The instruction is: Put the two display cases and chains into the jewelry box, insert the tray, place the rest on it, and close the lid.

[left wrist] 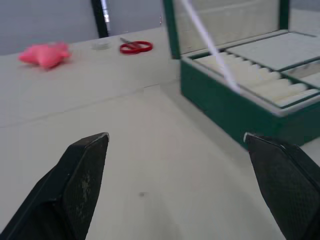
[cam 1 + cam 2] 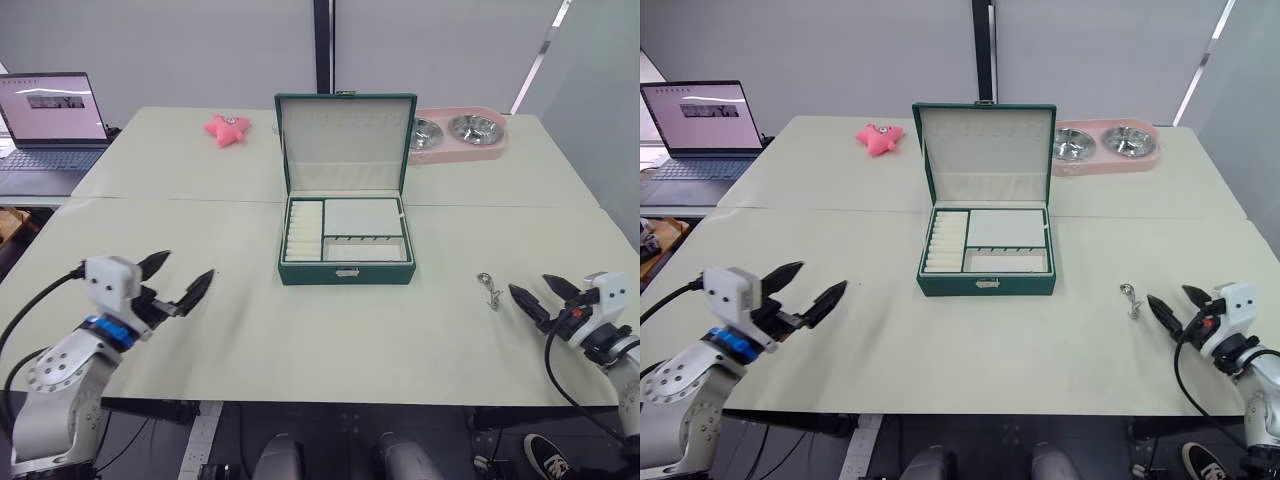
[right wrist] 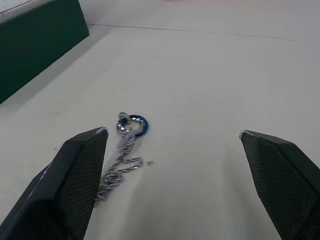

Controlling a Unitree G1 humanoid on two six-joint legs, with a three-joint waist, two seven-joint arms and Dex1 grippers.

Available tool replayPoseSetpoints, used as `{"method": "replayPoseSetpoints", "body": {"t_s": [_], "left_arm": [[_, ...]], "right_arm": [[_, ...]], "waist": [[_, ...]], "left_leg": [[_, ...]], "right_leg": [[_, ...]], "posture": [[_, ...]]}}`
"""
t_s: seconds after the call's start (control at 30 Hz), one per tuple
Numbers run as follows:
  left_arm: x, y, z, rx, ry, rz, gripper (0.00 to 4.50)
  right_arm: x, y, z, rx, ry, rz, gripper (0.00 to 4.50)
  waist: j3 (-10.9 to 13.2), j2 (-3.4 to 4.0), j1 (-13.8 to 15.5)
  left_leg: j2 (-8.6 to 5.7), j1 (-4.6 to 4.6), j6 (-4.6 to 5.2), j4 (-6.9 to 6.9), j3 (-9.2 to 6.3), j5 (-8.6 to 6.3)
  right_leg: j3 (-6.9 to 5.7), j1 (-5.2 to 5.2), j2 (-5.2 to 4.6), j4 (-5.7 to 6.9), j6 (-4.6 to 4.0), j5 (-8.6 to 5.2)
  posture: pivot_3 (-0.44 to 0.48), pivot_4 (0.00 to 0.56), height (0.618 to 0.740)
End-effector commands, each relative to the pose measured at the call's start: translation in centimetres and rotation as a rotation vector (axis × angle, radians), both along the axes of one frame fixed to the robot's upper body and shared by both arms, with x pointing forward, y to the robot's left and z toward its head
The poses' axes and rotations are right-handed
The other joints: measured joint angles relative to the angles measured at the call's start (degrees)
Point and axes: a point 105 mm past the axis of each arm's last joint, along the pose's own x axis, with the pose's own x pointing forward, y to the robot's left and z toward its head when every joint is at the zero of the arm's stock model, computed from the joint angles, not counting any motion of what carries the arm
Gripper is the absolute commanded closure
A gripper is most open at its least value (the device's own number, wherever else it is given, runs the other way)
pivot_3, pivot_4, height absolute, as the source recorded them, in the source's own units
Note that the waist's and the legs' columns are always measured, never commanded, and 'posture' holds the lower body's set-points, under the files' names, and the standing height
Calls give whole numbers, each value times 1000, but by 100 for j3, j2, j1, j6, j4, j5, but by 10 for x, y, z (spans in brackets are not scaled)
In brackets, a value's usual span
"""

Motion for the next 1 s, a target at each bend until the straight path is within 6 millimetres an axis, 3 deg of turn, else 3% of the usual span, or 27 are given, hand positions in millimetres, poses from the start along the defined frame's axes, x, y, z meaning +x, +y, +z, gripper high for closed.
{"method": "replayPoseSetpoints", "body": {"t_s": [0.03,0.23,0.4,0.67,0.97,1.0], "left_arm": [[-3,-34,23,-1,-41,-163,0],[-15,-95,29,58,4,-504,0],[-26,-121,13,141,46,-696,0],[-26,-134,5,191,28,-801,0],[-20,-138,8,177,-13,-765,0],[-20,-138,9,177,-14,-764,0]], "right_arm": [[-1,11,11,-10,-45,-26,20],[-2,29,2,-58,-30,-82,20],[2,33,-12,-102,13,-127,20],[11,37,-21,-147,61,-154,20],[9,41,-47,-161,195,-155,20],[9,41,-48,-159,201,-154,190]], "waist": [[0,0,6],[-1,3,-2],[-3,5,-9],[-3,5,-21],[-15,-10,-34],[-18,-14,-35]], "left_leg": [[0,0,0,0,0,0],[-1,1,-1,0,2,1],[-1,2,-1,0,4,1],[0,4,-1,2,3,1],[1,10,0,2,1,0],[2,13,0,2,1,0]], "right_leg": [[0,0,0,0,0,0],[2,-2,3,2,0,0],[4,-3,6,2,0,0],[5,-1,8,1,0,0],[5,5,10,2,0,0],[5,8,11,2,0,0]], "posture": [[0,150,740],[0,150,740],[0,150,740],[0,150,740],[0,150,740],[0,150,740]]}}
